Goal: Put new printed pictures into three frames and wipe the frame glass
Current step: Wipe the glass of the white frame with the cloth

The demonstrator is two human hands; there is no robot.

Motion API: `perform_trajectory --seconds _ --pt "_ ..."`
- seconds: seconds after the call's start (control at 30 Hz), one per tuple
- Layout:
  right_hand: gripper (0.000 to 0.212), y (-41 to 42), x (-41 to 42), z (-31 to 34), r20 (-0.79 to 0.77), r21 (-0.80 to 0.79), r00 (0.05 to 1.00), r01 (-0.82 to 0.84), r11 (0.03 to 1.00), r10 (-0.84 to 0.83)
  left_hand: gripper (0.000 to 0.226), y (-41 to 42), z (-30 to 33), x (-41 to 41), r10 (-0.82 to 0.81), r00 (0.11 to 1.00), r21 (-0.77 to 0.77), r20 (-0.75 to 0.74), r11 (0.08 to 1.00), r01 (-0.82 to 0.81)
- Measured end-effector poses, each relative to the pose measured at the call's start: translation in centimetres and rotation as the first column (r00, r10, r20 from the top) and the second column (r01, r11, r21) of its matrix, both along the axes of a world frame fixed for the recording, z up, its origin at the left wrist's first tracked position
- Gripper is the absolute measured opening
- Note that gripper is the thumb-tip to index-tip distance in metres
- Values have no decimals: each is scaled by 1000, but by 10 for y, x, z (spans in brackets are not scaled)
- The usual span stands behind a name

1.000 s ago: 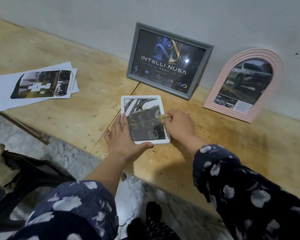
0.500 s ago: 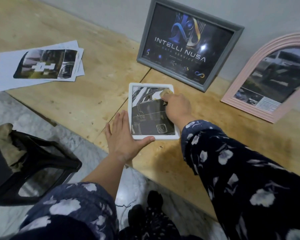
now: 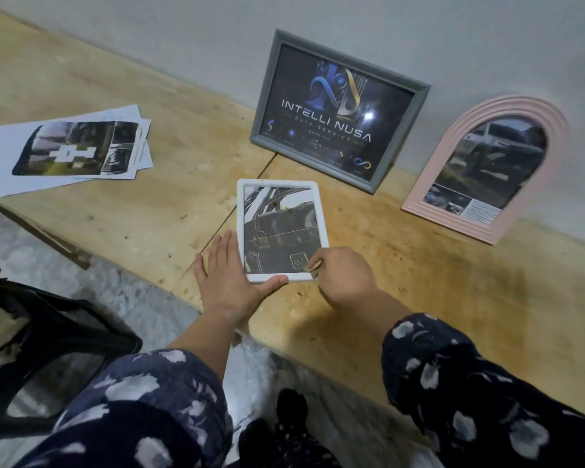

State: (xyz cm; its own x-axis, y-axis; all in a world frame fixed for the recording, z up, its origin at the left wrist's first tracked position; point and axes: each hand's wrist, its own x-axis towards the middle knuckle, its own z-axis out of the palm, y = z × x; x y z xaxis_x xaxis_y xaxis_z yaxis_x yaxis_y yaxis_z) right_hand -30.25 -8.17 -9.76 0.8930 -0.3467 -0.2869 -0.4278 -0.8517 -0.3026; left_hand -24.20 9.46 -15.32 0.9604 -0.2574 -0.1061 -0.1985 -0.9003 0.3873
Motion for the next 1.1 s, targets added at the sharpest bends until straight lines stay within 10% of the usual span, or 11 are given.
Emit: perform_trajectory --seconds 0.13,0.37,0.73,1.0,1.1 --pt "30 -12 42 25 42 160 993 104 982 -112 130 -1 1 1 -6 1000 9 -29 1000 7" --pt "35 -15 129 17 390 -89 918 119 989 -75 129 0 -5 3 -8 999 -15 32 1000 8" --pt "64 3 72 -22 142 15 981 -134 991 130 129 -1 -8 1 15 1000 -27 13 1000 -15" --pt "52 19 9 -11 2 -29 979 -206 978 206 130 -2 -2 0 14 1000 -31 -12 999 -14" --pt "35 15 19 12 -1 182 997 -81 980 82 129 0 0 -1 2 1000 -20 -27 1000 -2"
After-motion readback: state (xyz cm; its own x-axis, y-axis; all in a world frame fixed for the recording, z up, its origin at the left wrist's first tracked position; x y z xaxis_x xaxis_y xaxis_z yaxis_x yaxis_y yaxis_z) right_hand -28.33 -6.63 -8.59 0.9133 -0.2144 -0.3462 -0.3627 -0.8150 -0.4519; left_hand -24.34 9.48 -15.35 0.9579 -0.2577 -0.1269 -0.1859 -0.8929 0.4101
